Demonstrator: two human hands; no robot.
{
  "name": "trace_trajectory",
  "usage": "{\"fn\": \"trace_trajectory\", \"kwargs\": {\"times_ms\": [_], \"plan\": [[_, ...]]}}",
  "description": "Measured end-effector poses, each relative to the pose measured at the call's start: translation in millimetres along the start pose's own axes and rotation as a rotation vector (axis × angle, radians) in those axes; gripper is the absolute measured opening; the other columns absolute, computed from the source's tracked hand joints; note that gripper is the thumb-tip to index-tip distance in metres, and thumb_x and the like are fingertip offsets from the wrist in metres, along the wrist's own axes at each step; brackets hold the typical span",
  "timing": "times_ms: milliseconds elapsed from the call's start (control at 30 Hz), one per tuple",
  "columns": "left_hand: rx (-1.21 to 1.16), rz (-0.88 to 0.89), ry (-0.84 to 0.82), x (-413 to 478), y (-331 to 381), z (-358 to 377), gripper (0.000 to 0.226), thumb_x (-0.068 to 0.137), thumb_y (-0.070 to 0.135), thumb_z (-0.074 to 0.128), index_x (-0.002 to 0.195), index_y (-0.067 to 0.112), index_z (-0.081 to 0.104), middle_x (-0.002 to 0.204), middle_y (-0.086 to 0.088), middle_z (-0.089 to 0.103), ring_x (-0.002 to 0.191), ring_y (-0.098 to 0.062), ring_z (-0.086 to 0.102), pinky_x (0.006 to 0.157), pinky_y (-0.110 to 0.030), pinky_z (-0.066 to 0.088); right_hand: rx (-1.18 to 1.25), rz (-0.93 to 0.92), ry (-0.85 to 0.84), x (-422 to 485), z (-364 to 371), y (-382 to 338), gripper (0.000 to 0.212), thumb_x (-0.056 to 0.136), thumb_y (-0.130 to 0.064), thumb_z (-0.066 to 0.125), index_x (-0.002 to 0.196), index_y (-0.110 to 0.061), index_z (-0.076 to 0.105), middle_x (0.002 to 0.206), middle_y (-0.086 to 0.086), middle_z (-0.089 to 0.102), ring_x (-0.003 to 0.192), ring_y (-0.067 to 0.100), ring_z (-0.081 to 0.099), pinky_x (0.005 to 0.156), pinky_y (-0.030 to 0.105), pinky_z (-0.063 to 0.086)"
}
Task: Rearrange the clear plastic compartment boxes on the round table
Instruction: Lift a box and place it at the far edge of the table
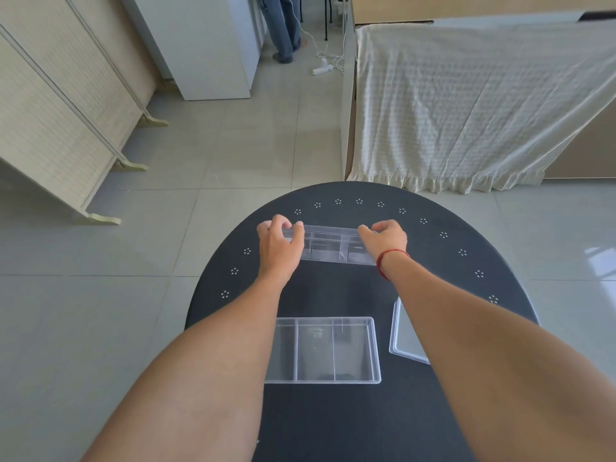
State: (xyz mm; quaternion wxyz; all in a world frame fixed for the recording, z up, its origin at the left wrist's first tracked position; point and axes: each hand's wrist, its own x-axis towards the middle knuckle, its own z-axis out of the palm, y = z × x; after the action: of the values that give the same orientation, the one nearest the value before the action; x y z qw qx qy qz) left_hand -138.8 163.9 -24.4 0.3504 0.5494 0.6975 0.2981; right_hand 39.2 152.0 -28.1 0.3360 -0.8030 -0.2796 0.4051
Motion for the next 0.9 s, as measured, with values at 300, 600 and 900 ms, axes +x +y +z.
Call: {"fn": "trace_trajectory", "kwargs": {"times_ms": [300, 600, 900], "plan": [[0.090, 0.044, -0.122, -26, -2, 6, 0.036, 0.088, 0.023, 0.058, 0.124, 0.024, 0.054, 0.133, -0.002, 0.043, 0.097, -0.012, 0.043, 0.078, -0.026, 0.038, -0.156, -0.007, -0.080, -19, -8, 28, 0.050, 0.087, -0.016, 0.057, 0.137, -0.015, 0.052, 0.140, 0.014, 0.048, 0.088, 0.025, 0.057, 0.096, 0.036, 0.053], [0.298, -0.059, -0.322, -35, -30, 16, 0.077, 0.080, 0.054, 0.069, 0.147, 0.032, 0.038, 0.152, -0.006, 0.012, 0.140, -0.028, 0.031, 0.111, -0.044, 0.036, -0.462, -0.213, -0.126, -30, 1, 44, 0.058, 0.092, -0.002, 0.048, 0.147, -0.017, 0.039, 0.158, 0.017, 0.022, 0.133, 0.036, 0.045, 0.103, 0.035, 0.042], [0.545, 0.203, -0.237, -23, -24, 24, 0.047, 0.100, 0.028, 0.048, 0.146, 0.019, 0.042, 0.162, -0.007, 0.018, 0.149, -0.022, 0.019, 0.108, -0.040, 0.038, -0.749, -0.383, -0.227, -22, 22, 27, 0.052, 0.089, -0.025, 0.056, 0.140, -0.019, 0.047, 0.159, 0.010, 0.026, 0.144, 0.031, 0.032, 0.113, 0.043, 0.039]]}}
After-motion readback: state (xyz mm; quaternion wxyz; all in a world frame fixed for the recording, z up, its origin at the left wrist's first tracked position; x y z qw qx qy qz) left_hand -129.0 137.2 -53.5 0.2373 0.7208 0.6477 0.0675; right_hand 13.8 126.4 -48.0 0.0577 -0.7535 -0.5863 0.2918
